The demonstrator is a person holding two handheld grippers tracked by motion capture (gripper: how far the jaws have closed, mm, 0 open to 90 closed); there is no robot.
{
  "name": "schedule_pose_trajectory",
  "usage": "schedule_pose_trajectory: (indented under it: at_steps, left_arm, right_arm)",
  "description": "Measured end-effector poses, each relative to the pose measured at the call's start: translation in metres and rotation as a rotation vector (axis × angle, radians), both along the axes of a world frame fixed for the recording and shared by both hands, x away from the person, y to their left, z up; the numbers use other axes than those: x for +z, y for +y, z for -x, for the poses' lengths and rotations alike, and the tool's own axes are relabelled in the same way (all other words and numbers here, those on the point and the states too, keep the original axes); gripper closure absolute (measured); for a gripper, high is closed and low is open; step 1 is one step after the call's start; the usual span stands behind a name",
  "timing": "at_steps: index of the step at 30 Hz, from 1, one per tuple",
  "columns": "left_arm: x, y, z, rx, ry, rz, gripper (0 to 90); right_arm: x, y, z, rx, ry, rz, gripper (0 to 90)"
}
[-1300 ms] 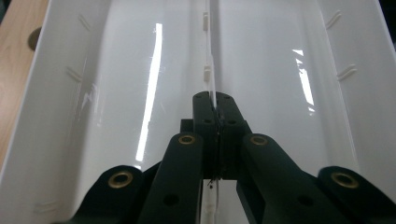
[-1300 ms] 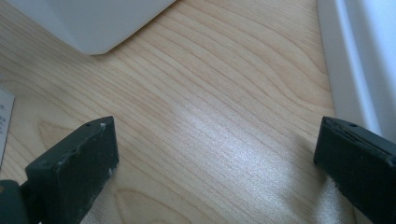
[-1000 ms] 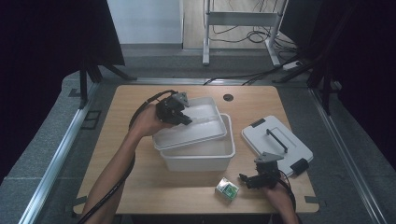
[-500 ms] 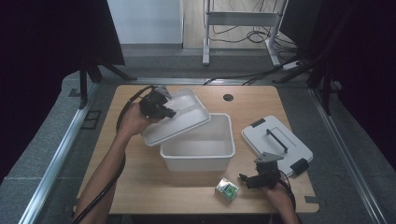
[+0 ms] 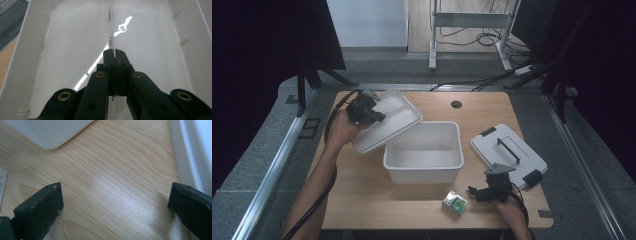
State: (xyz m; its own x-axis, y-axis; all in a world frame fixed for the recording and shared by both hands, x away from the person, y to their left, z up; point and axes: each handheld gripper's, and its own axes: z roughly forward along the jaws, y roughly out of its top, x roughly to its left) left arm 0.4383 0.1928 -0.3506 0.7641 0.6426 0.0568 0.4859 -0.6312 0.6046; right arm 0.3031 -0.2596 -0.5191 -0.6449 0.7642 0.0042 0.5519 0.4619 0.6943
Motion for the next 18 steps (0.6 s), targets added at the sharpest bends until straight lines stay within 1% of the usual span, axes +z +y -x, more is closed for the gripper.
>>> schedule_pose_trajectory:
  at_steps: [4, 9, 12, 18]
  left_arm:
    - [-0.001, 0.011, 0.000, 0.040, -0.003, 0.009, 88.9]
    - [-0.003, 0.027, 0.000, 0.089, -0.006, 0.009, 88.9]
    - [-0.005, 0.036, 0.001, 0.112, -0.003, 0.017, 88.9]
    - [-0.010, 0.056, 0.003, 0.156, -0.002, 0.018, 88.9]
  right_arm:
    - [0.000, 0.000, 0.000, 0.000, 0.000, 0.000, 0.0]
    - [0.000, 0.000, 0.000, 0.000, 0.000, 0.000, 0.0]
    - [0.000, 0.000, 0.000, 0.000, 0.000, 0.000, 0.0]
    - [0.000, 0.000, 0.000, 0.000, 0.000, 0.000, 0.0]
